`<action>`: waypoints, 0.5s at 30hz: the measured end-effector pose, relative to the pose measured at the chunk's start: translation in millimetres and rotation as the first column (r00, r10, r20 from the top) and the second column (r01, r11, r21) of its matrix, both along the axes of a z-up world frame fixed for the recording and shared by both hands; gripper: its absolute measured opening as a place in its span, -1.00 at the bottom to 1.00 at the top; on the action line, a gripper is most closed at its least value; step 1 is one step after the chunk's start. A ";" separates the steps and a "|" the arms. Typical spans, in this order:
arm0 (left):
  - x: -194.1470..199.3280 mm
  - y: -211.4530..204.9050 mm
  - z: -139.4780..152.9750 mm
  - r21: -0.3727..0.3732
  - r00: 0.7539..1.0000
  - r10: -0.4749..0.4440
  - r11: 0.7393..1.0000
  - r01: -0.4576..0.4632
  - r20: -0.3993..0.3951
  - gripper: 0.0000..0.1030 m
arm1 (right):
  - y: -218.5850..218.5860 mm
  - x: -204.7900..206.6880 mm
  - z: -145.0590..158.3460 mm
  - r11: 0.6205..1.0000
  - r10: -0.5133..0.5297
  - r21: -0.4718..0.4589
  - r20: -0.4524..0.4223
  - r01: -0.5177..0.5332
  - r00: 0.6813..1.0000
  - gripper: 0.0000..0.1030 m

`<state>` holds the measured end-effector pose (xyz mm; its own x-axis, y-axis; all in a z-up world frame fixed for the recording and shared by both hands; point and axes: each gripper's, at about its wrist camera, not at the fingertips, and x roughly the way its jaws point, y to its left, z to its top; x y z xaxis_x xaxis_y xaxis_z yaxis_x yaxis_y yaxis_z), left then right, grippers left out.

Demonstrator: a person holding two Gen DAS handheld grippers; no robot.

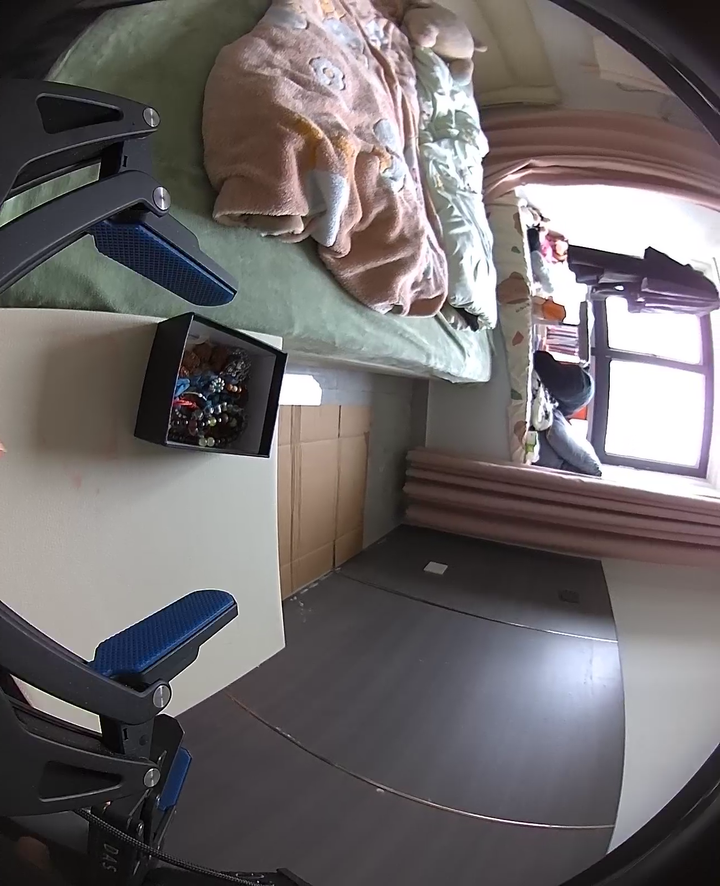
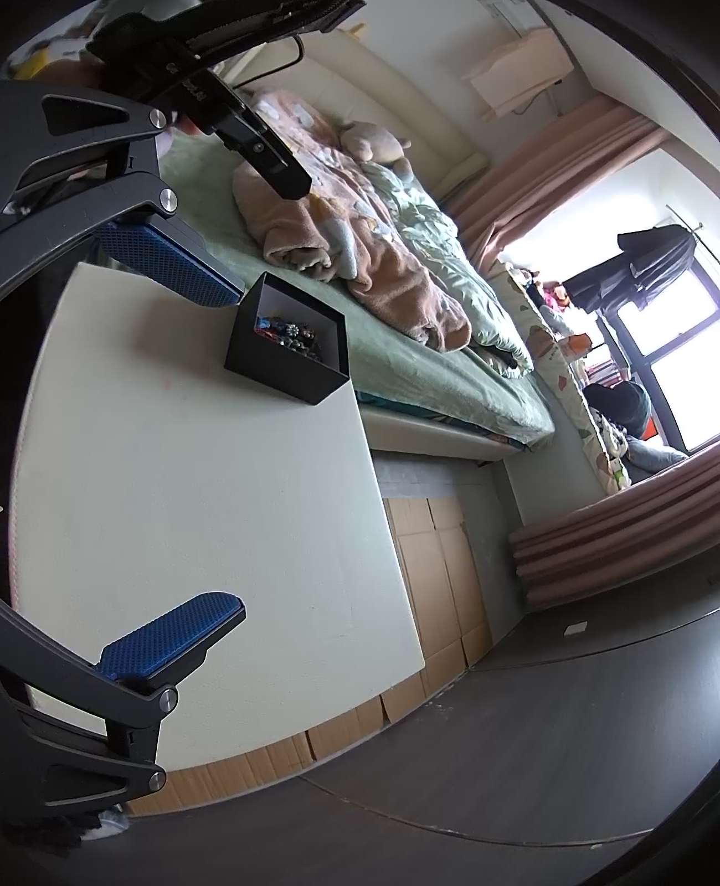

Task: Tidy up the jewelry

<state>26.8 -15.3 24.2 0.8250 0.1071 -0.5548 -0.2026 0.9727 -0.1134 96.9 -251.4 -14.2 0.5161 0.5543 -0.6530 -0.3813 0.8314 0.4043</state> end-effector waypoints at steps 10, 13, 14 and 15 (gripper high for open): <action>-0.2 1.6 -1.0 -0.007 1.000 -0.003 1.000 0.003 -0.004 0.99 | -0.5 -2.8 3.0 1.000 -0.005 -0.013 0.002 0.005 1.000 1.00; -0.1 0.6 -1.7 -0.003 1.000 -0.001 1.000 0.001 -0.004 0.99 | -0.5 -2.5 3.6 1.000 -0.004 -0.010 0.002 0.004 1.000 1.00; 0.1 0.5 -1.9 -0.005 1.000 -0.002 1.000 0.002 -0.004 0.99 | -0.2 -2.2 3.8 1.000 -0.003 -0.010 0.002 0.003 1.000 1.00; -0.1 0.7 -1.7 -0.005 1.000 -0.003 1.000 0.003 -0.003 0.99 | 0.0 -2.3 3.9 1.000 -0.002 -0.012 0.002 0.002 1.000 1.00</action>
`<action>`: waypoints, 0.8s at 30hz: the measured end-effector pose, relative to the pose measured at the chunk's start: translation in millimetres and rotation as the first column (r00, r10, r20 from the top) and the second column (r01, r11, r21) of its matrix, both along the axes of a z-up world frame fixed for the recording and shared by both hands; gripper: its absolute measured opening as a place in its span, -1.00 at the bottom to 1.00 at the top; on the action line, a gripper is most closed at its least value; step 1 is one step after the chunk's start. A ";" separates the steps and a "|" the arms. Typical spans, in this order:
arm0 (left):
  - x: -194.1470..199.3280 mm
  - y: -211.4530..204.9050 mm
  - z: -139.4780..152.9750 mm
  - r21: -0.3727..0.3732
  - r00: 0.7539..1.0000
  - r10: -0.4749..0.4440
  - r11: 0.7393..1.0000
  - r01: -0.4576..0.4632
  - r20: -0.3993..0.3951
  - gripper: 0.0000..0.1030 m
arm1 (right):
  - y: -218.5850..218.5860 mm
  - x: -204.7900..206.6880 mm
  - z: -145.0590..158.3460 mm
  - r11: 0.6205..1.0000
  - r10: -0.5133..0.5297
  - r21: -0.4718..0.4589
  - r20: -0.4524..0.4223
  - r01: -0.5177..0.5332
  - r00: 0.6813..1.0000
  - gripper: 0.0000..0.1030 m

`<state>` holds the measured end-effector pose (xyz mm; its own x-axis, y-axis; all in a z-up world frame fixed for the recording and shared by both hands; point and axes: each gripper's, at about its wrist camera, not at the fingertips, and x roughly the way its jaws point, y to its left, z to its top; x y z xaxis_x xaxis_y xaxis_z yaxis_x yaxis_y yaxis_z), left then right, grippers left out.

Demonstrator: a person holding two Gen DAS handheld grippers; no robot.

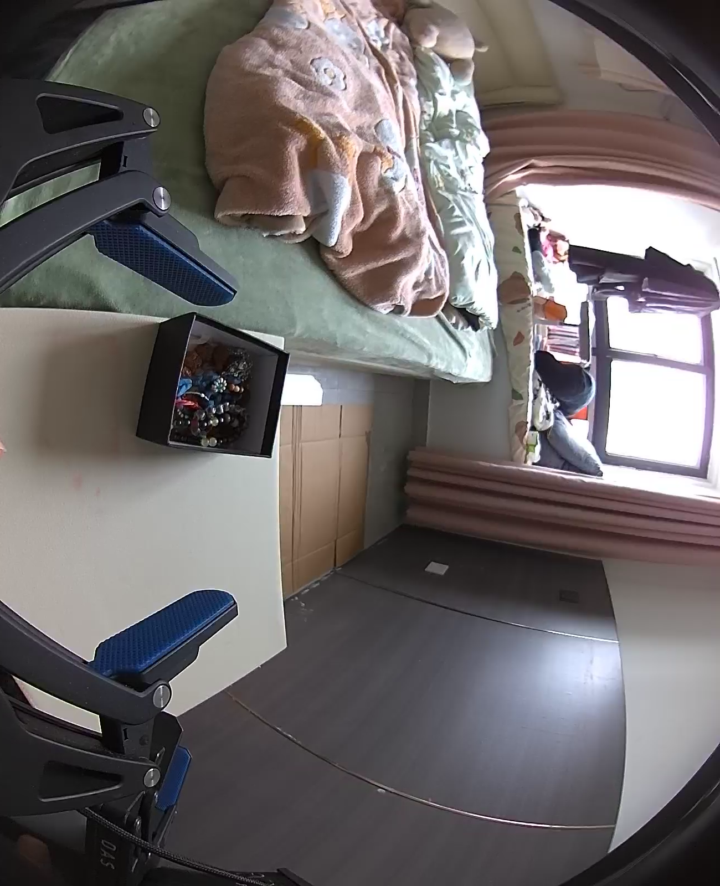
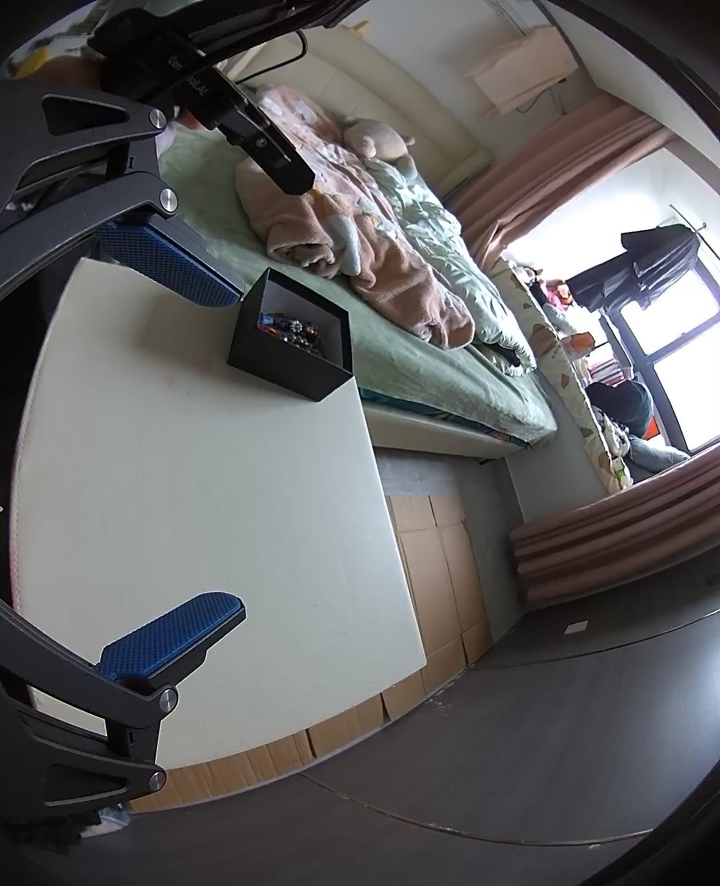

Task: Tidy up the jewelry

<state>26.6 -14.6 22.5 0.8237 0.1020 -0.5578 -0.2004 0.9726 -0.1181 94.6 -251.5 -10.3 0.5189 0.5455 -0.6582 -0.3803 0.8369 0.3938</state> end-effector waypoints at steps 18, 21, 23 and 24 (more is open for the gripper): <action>-0.5 -1.3 -0.6 -0.012 1.000 -0.009 1.000 0.009 0.011 0.99 | 1.1 -1.5 -0.8 1.000 0.001 0.000 -0.001 -0.001 1.000 1.00; -1.8 -2.4 0.2 -0.017 1.000 -0.010 1.000 0.010 0.020 0.99 | 1.8 -1.3 -2.6 1.000 0.003 -0.007 -0.006 -0.003 1.000 1.00; -2.6 -4.6 1.4 -0.009 1.000 -0.011 1.000 0.011 0.026 0.99 | 2.5 -1.2 -3.7 1.000 0.004 -0.010 -0.007 -0.004 1.000 1.00; -3.2 -4.8 2.0 -0.006 1.000 -0.012 1.000 0.012 0.027 0.99 | 2.6 -1.2 -3.5 1.000 0.005 -0.010 -0.007 -0.005 1.000 1.00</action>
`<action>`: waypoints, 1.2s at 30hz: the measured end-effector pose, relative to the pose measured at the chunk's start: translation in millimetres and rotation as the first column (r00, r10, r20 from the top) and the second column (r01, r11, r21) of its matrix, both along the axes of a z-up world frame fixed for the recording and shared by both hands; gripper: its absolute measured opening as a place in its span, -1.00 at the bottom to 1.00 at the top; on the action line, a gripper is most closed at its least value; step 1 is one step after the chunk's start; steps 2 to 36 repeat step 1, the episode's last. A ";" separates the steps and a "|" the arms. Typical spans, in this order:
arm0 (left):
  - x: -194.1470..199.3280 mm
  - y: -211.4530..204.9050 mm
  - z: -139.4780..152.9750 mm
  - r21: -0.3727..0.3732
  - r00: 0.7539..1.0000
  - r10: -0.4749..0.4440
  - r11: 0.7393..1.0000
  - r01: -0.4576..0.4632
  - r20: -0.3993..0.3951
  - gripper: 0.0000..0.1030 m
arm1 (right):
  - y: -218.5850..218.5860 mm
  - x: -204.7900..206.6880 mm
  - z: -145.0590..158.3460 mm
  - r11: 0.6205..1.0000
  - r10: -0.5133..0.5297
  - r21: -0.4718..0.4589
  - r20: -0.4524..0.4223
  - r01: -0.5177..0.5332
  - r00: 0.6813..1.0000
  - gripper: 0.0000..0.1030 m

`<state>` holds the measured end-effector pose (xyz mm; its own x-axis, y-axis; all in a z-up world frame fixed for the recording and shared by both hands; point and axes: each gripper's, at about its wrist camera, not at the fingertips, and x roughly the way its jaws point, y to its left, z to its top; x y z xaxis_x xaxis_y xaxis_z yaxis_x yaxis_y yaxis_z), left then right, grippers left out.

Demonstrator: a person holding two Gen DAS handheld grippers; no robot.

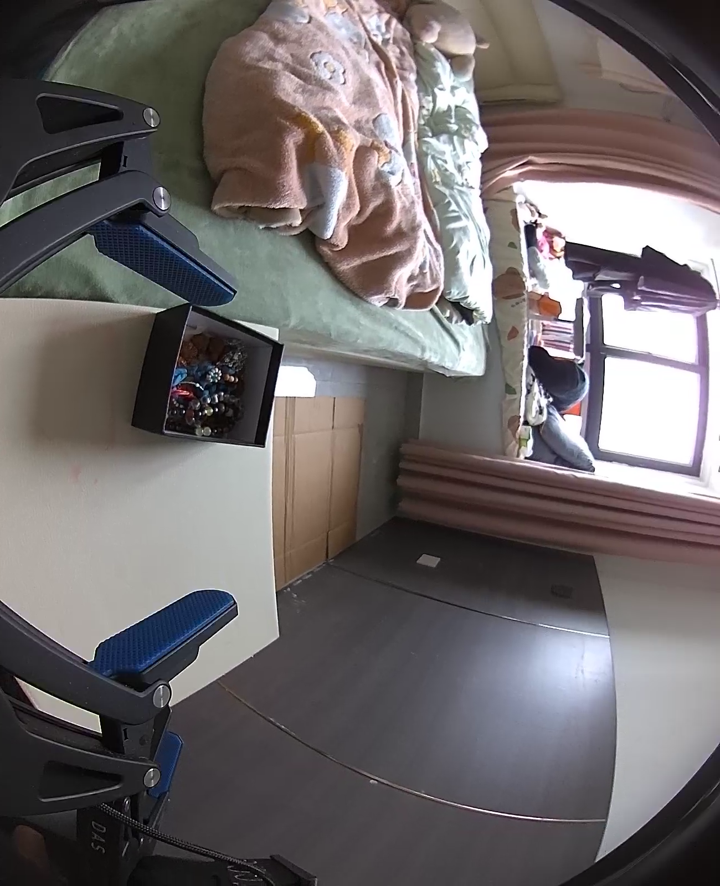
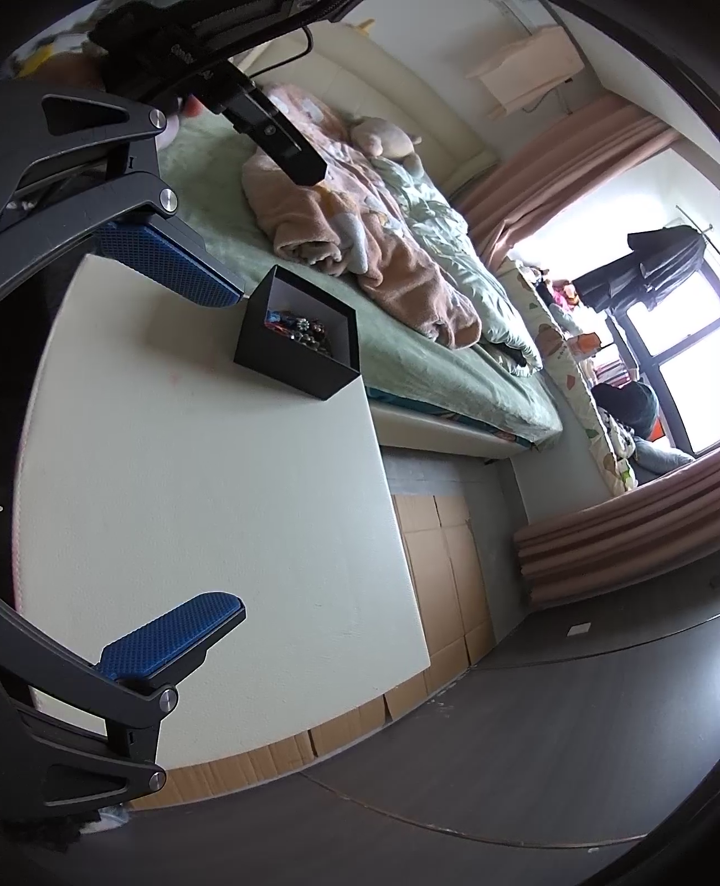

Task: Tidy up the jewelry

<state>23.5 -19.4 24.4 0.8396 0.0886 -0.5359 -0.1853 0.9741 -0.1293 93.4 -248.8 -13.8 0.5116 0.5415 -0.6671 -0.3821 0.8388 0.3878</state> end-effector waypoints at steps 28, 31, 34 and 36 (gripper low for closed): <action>0.4 -0.9 0.2 0.000 1.000 -0.004 1.000 0.004 -0.001 0.99 | 0.7 0.4 0.1 1.000 -0.001 0.000 0.000 0.001 1.000 1.00; 0.4 -0.9 0.2 0.000 1.000 -0.004 1.000 0.004 -0.001 0.99 | 0.7 0.4 0.1 1.000 -0.001 0.000 0.000 0.001 1.000 1.00; 0.4 -0.9 0.2 0.000 1.000 -0.004 1.000 0.004 -0.001 0.99 | 0.7 0.4 0.1 1.000 -0.001 0.000 0.000 0.001 1.000 1.00; 0.4 -0.9 0.2 0.000 1.000 -0.004 1.000 0.004 -0.001 0.99 | 0.7 0.4 0.1 1.000 -0.001 0.000 0.000 0.001 1.000 1.00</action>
